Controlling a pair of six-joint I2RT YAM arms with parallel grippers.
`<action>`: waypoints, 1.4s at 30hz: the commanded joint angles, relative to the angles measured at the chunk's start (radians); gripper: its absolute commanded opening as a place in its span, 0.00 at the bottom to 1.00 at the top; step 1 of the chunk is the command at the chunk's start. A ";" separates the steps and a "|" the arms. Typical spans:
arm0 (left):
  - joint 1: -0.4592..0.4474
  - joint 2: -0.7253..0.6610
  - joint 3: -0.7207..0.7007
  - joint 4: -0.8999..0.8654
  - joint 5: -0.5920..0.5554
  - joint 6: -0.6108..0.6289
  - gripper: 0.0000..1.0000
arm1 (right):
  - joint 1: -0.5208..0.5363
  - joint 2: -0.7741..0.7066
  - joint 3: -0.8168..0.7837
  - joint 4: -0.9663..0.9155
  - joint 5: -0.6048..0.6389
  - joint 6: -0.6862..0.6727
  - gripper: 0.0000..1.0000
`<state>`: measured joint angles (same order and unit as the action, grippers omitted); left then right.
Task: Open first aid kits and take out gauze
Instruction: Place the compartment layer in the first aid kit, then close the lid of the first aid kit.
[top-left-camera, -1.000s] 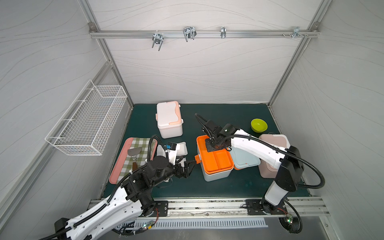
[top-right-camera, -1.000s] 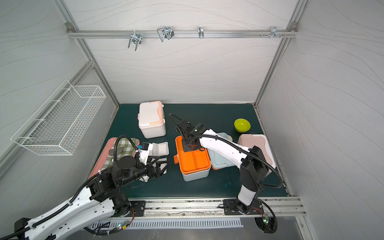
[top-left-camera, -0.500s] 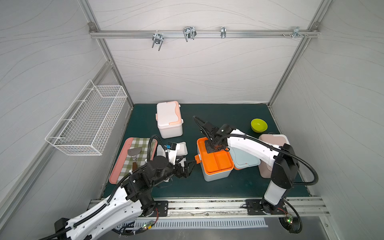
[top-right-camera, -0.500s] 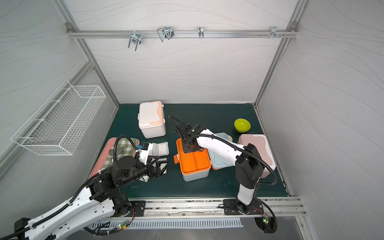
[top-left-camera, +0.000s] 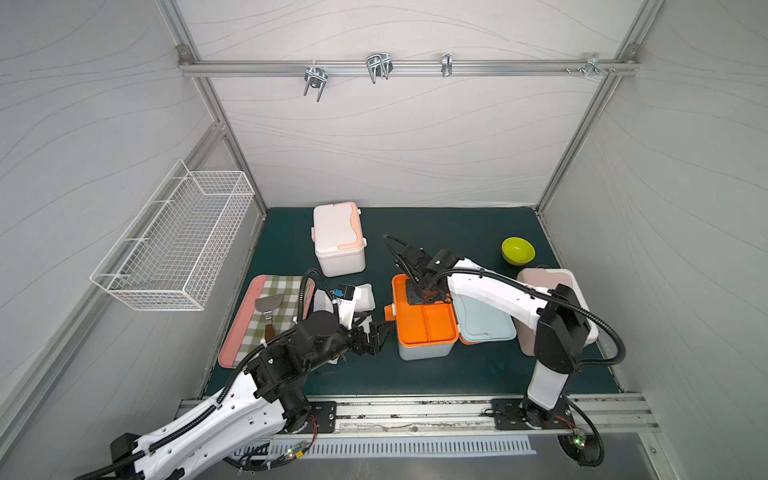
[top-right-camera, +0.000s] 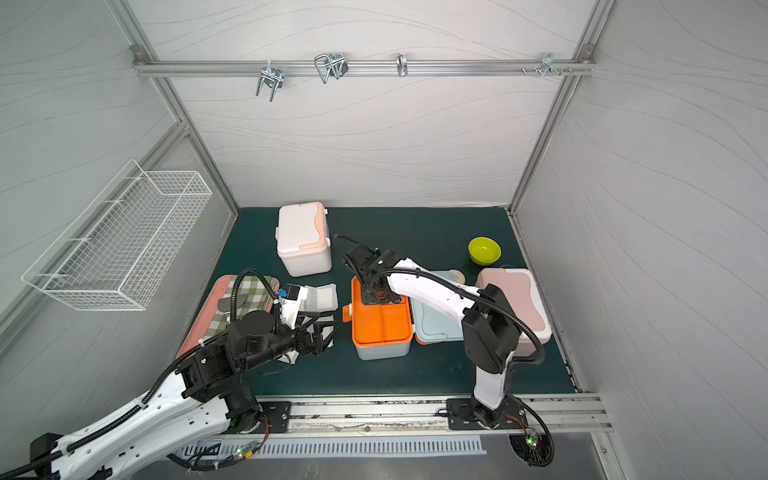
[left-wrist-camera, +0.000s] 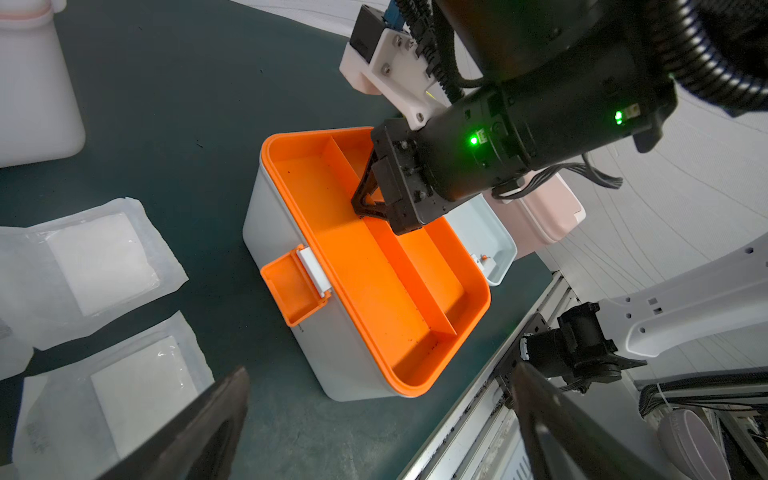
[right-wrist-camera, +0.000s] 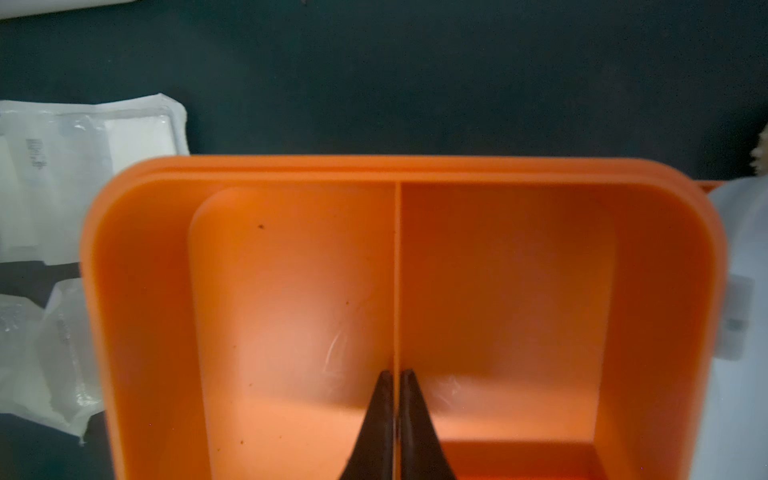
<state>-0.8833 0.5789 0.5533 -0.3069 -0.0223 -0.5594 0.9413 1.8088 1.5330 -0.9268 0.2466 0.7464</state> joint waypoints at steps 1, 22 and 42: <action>0.003 -0.002 0.052 0.015 -0.008 -0.008 0.99 | 0.013 -0.005 0.013 -0.001 -0.044 0.010 0.22; -0.094 0.329 0.334 -0.069 0.070 -0.010 0.96 | -0.389 -0.672 -0.463 0.202 -0.298 -0.182 0.99; -0.088 0.887 0.643 -0.234 -0.007 -0.013 0.97 | -0.838 -0.712 -0.670 0.226 -0.432 -0.258 0.99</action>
<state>-0.9798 1.4475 1.1477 -0.5102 0.0151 -0.5785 0.1089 1.0859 0.8730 -0.7094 -0.2134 0.5034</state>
